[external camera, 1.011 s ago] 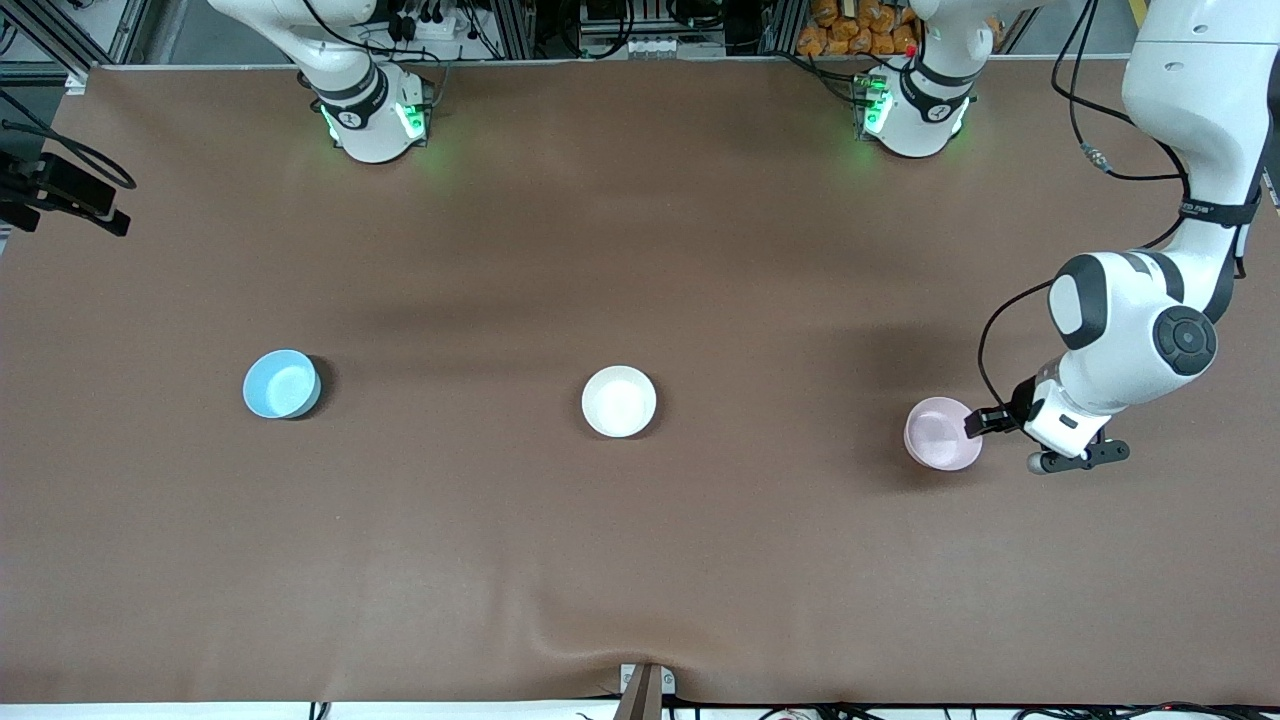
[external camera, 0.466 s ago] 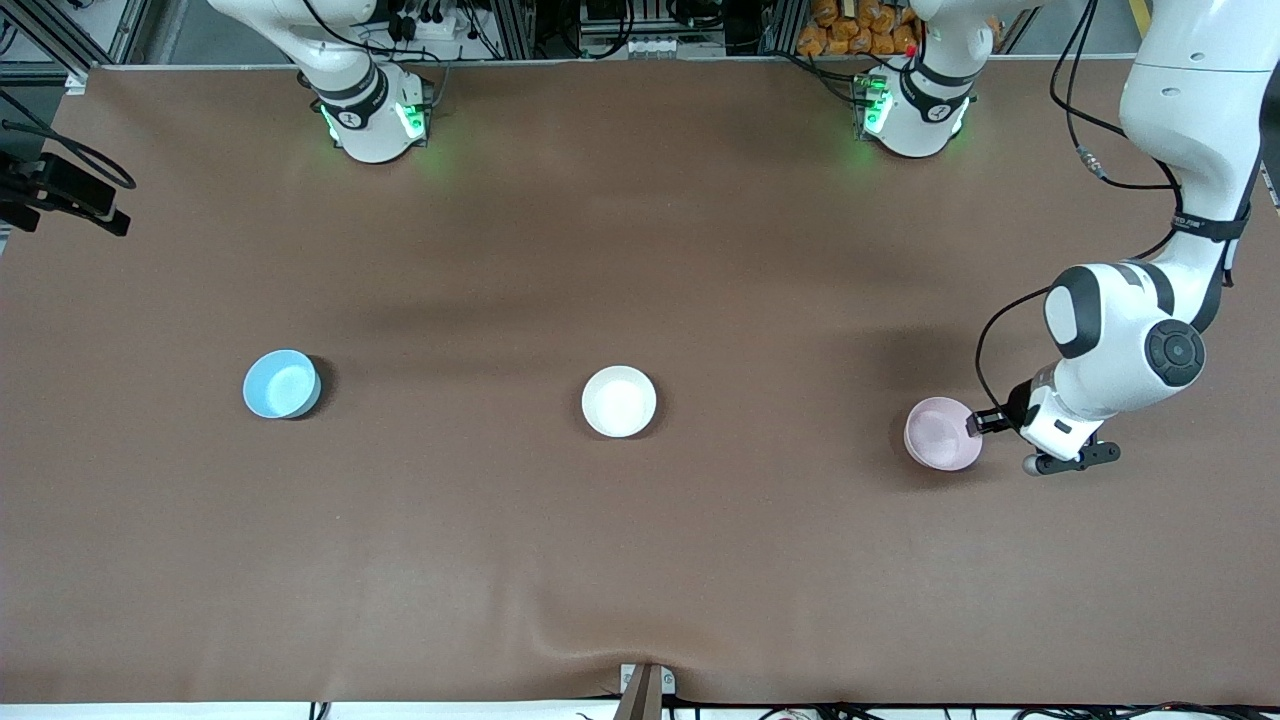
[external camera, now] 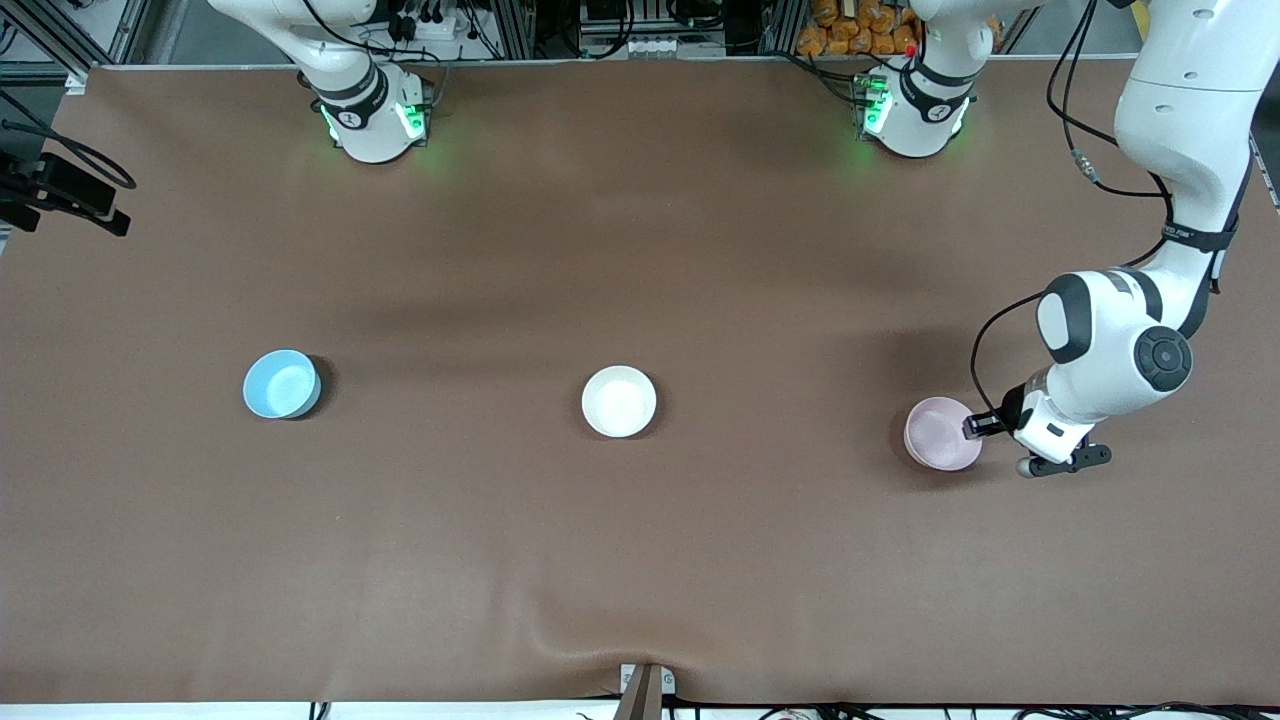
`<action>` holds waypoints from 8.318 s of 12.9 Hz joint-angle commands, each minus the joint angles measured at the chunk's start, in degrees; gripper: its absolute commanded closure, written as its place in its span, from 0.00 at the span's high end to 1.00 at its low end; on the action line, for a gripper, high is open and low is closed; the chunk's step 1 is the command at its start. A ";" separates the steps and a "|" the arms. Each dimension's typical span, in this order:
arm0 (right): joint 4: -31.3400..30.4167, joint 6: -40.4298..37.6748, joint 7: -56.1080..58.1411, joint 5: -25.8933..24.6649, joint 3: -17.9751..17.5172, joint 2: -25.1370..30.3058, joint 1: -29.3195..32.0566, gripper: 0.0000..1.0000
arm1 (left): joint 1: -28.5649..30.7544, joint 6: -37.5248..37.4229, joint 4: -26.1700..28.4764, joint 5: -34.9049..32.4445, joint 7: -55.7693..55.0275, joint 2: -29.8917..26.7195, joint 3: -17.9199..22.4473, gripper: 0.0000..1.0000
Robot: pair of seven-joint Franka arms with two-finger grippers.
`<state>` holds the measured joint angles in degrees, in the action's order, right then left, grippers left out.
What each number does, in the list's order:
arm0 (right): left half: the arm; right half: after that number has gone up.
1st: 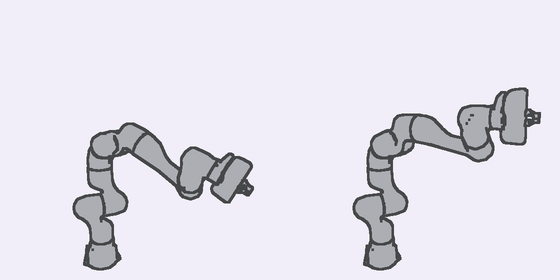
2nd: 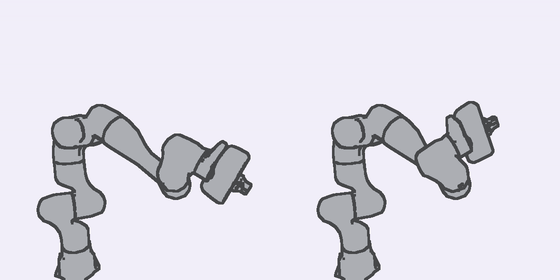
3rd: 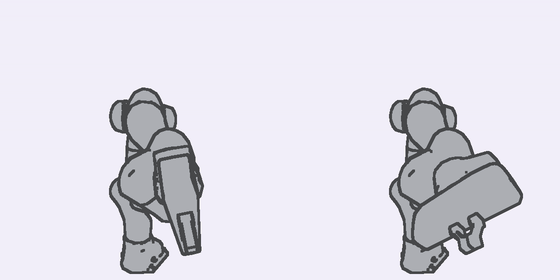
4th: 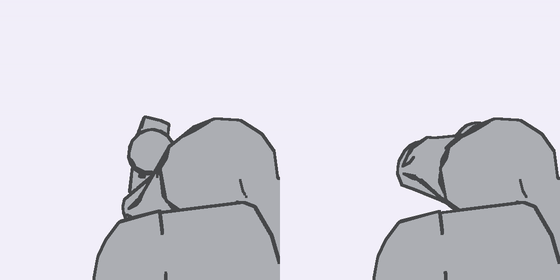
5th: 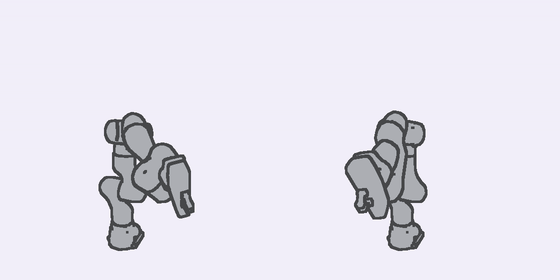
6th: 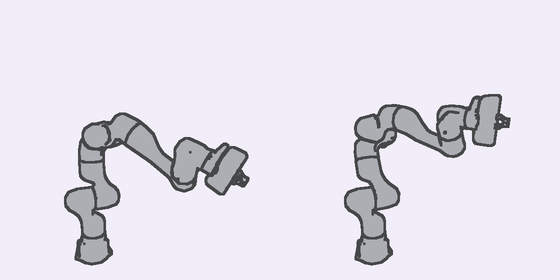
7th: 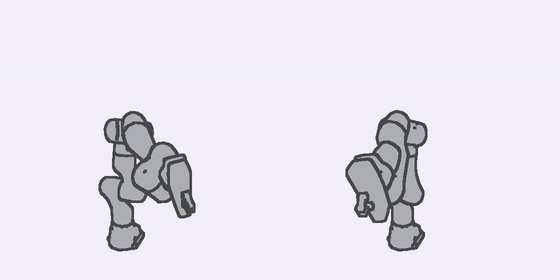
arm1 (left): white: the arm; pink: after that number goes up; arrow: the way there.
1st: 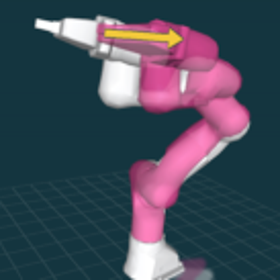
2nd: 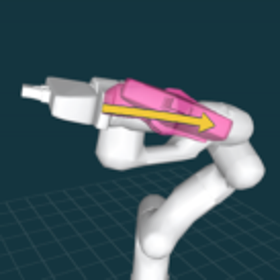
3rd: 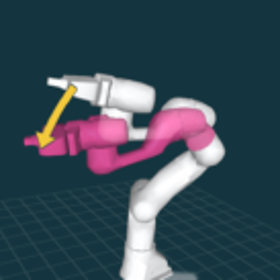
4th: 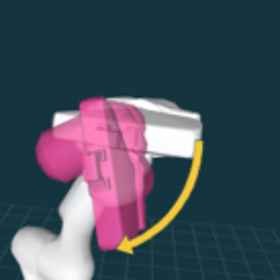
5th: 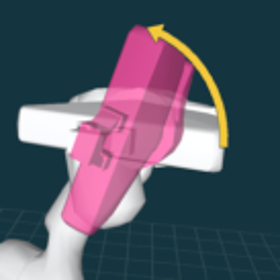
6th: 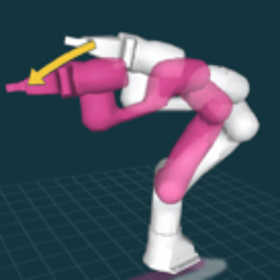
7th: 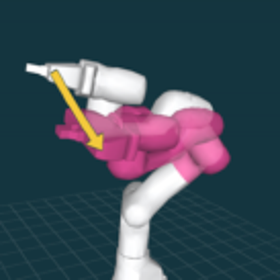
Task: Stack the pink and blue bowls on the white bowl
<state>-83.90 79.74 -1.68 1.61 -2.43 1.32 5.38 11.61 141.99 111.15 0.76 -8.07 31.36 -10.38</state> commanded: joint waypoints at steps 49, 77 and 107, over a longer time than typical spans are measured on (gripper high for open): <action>0.76 -0.29 0.63 -2.49 -0.47 -11.60 6.66 1.00 | -38.23 -8.93 -27.92 7.24 -43.96 13.28 -6.85 0.00; -37.30 55.79 16.19 5.25 -0.83 -24.53 14.92 0.11 | -24.98 -32.89 -28.09 -3.40 -41.94 -10.94 -5.35 1.00; -16.48 51.30 -57.10 17.03 -6.10 -29.35 -28.66 0.00 | -1.92 -56.74 -27.92 1.00 -13.38 -29.78 -3.70 1.00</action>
<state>-105.49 130.75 -54.79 18.14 -9.42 -23.90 -20.86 11.55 85.22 82.83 1.60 -23.27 2.71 -15.41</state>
